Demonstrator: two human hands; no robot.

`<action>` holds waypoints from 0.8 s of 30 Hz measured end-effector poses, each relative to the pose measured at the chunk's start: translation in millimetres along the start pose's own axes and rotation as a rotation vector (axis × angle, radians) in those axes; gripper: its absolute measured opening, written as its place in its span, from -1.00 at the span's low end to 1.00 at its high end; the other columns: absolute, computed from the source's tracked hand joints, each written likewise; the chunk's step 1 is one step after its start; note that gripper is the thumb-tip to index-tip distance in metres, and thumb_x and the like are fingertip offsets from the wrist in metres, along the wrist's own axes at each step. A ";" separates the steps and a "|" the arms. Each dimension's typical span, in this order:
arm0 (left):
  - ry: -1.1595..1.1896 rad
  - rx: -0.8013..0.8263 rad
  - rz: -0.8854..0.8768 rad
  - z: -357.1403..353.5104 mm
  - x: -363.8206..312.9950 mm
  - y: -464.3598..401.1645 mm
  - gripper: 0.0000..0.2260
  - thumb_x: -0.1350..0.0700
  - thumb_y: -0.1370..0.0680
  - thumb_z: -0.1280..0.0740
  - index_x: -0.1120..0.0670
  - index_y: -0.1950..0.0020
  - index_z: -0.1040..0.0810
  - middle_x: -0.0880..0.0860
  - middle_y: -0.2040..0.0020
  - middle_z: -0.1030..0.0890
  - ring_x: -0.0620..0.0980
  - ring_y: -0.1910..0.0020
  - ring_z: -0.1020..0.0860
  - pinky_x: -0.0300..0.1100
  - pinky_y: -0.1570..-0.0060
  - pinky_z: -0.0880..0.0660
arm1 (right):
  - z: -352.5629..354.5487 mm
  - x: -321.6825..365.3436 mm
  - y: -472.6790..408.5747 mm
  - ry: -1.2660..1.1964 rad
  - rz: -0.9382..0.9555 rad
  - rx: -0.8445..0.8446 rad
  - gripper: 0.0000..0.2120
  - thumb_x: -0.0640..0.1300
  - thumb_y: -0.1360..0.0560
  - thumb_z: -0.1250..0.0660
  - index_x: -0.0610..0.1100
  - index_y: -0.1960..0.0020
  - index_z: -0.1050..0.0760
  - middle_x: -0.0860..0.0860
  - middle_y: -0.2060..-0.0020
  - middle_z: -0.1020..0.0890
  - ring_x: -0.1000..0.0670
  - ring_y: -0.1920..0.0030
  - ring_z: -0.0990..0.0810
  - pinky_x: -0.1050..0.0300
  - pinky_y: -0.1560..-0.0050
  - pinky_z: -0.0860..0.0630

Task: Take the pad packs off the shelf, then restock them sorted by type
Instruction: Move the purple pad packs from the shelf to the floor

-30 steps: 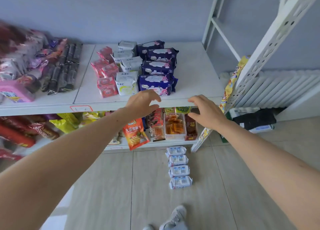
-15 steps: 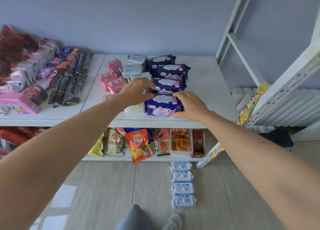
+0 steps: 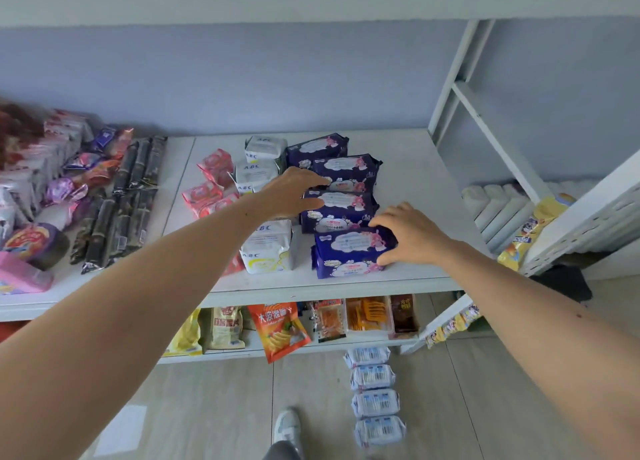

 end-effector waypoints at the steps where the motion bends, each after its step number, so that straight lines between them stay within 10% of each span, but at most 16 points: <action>1: -0.020 0.024 -0.009 -1.2 -1.2 -4.8 -0.52 -0.09 -0.52 -0.33 -0.05 -0.42 -0.36 0.01 -0.39 -0.43 0.08 -0.40 -0.29 0.14 -0.32 -0.32 | 3.2 -7.2 2.6 -0.009 -0.008 0.016 -0.25 0.21 -0.23 -0.53 0.01 -0.33 -0.39 0.07 -0.21 -0.47 0.00 -0.18 -0.34 0.06 -0.17 -0.39; 9: -0.237 0.188 -0.078 -21.1 -9.0 -28.3 -0.28 -0.20 -0.47 -0.35 -0.20 -0.53 -0.04 0.05 -0.21 -0.50 0.10 -0.27 -0.36 0.00 -0.19 -0.34 | 0.5 -29.1 17.8 -0.117 -0.044 0.076 -0.22 0.10 -0.20 -0.58 0.02 -0.33 -0.33 0.08 -0.20 -0.43 0.04 -0.17 -0.37 0.10 -0.10 -0.41; 24: -0.137 0.121 -0.023 -10.9 -34.2 -28.7 -0.50 -0.06 -0.56 -0.29 0.02 -0.45 -0.26 0.13 -0.17 -0.49 0.15 -0.26 -0.35 0.04 -0.18 -0.36 | -1.4 -46.8 47.6 -0.229 -0.087 0.104 -0.36 0.01 -0.36 -0.52 -0.08 -0.32 -0.30 -0.01 -0.20 -0.40 0.01 -0.11 -0.45 0.10 -0.06 -0.46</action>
Point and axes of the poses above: each hand's wrist, its own y-axis away from the middle knuckle, its own z-axis out of the back of the hand, x = y × z, the point moved 3 cm from there along -y, towards the middle knuckle
